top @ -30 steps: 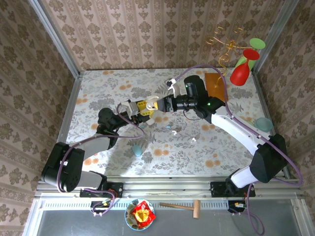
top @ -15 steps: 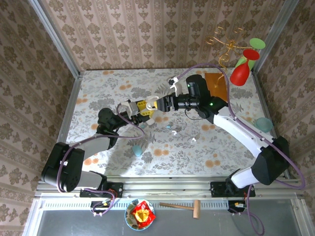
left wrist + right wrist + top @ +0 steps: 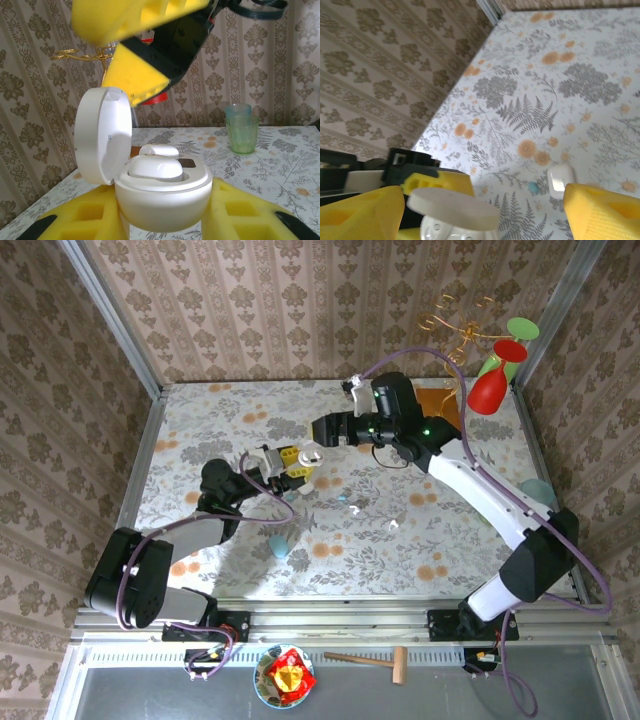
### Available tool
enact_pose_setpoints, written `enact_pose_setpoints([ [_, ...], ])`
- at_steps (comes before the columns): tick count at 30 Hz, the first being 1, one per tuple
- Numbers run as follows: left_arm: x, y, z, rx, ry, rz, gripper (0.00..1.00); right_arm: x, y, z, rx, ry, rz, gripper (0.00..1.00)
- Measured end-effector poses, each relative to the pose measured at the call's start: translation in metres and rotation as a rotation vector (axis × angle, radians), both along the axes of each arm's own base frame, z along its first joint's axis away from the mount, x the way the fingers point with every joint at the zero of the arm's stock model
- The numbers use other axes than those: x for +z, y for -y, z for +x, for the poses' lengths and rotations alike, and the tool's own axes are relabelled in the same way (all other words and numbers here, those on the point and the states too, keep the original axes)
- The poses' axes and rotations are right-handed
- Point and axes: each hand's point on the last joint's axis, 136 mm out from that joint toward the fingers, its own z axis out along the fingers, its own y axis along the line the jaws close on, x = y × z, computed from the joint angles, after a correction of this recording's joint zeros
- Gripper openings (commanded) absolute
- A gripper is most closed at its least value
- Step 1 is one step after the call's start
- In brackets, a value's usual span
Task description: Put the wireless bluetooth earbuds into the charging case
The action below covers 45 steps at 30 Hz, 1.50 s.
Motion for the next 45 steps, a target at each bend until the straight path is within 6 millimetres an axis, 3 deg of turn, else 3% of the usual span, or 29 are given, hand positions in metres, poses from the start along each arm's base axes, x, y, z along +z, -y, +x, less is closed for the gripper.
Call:
enact_pose_setpoints([
  [5,-0.006,-0.001,0.006,0.028,-0.027,0.010,0.15,-0.022,0.001,-0.003,0.003,-0.059,-0.030,0.83],
  [12,-0.008,-0.003,0.013,0.071,-0.044,0.012,0.15,-0.047,0.009,-0.025,0.019,-0.124,-0.029,0.83],
  [20,-0.005,-0.001,0.012,0.075,-0.031,0.002,0.16,-0.041,0.006,-0.018,-0.008,-0.227,0.223,0.80],
  [31,0.000,0.006,0.012,0.098,-0.025,-0.012,0.16,-0.039,-0.015,-0.020,0.058,-0.415,0.525,0.56],
  [34,0.001,0.006,0.015,0.117,-0.025,-0.018,0.15,-0.040,-0.017,-0.021,0.068,-0.446,0.569,0.54],
  [45,0.009,0.005,0.030,0.166,-0.008,-0.038,0.17,-0.033,-0.021,-0.016,0.077,-0.500,0.692,0.27],
])
